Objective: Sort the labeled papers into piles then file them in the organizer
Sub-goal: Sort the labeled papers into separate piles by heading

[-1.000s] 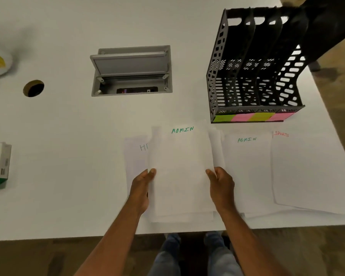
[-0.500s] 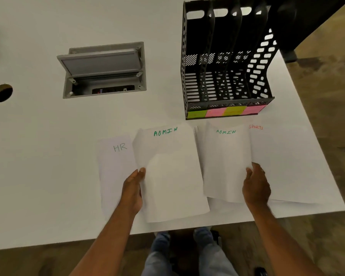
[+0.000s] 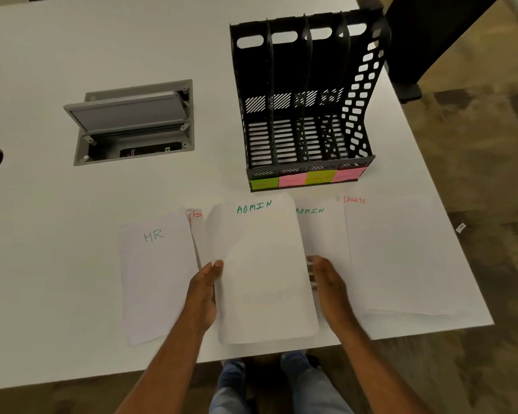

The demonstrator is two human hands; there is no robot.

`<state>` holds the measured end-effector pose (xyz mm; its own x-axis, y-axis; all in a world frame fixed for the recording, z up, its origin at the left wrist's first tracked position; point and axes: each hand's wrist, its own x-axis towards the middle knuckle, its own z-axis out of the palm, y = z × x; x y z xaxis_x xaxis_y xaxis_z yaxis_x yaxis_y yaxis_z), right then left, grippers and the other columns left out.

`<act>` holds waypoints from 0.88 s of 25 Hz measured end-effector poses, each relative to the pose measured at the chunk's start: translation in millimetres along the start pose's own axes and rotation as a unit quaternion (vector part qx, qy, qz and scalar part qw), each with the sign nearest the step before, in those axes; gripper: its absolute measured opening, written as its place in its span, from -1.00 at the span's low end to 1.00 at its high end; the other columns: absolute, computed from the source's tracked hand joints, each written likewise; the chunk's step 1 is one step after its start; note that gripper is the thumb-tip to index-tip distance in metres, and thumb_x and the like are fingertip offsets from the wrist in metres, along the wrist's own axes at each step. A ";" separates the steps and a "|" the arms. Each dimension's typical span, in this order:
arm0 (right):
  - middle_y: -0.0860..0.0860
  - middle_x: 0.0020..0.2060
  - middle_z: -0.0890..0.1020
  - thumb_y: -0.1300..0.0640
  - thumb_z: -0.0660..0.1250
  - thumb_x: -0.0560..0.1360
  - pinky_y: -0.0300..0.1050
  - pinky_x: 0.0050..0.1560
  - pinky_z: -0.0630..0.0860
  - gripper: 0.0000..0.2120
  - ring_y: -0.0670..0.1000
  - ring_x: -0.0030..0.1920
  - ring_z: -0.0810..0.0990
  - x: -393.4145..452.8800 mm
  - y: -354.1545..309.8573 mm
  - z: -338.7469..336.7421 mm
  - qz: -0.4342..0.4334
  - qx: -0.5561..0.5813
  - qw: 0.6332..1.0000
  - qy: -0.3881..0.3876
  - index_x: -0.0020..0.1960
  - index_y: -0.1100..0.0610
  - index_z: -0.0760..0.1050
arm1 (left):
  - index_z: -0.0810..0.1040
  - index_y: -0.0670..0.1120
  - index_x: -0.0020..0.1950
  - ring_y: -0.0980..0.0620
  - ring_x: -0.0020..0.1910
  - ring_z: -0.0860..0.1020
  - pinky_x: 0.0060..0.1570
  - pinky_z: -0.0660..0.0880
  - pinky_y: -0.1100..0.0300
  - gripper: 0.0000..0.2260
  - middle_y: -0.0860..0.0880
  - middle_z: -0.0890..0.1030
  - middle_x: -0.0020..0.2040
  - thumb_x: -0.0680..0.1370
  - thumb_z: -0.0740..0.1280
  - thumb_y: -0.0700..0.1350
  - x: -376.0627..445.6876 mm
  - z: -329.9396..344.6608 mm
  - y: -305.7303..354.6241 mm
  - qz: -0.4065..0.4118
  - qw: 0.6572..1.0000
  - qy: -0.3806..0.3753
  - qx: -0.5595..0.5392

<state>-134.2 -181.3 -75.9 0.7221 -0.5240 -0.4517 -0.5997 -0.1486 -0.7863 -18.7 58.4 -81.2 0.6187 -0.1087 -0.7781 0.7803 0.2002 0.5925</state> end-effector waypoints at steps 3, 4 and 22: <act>-0.18 0.10 0.62 -0.10 0.34 0.57 -0.31 -0.01 0.49 -0.69 -0.10 0.10 0.61 0.0 -10.9 7.6 -0.017 0.022 1.000 -0.006 0.28 -0.10 0.44 | 0.62 -0.15 0.28 -0.18 0.20 0.63 0.32 0.50 -0.12 -0.72 -0.19 0.67 0.24 0.59 0.40 -0.11 -3.3 16.4 -8.2 -0.001 1.000 -0.014 0.008; -0.14 0.09 0.62 -0.03 0.35 0.57 -0.30 -0.06 0.51 -0.68 -0.06 0.07 0.62 3.7 -9.7 0.5 -0.029 0.005 0.999 0.044 0.30 -0.06 0.41 | 0.64 -0.11 0.26 -0.17 0.14 0.66 0.23 0.56 -0.08 -0.74 -0.16 0.69 0.20 0.59 0.40 -0.09 -4.6 22.9 -9.4 0.000 1.000 -0.017 0.024; 0.05 0.39 0.37 0.10 0.38 0.55 -0.02 0.33 0.42 -0.46 0.08 0.40 0.34 1.5 -53.5 96.2 -0.120 -0.165 0.979 -0.009 0.47 0.06 0.29 | 0.60 -0.03 0.23 -0.12 0.13 0.64 0.15 0.61 -0.02 -0.82 -0.09 0.66 0.20 0.66 0.29 -0.13 10.3 -103.1 32.2 0.167 0.929 0.256 0.211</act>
<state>-67.8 -93.5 -75.0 0.8604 -0.4257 -0.2803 -0.4880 -0.5296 -0.6938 3.4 164.1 -91.6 0.7923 0.3892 -0.4699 0.5861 -0.2716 0.7634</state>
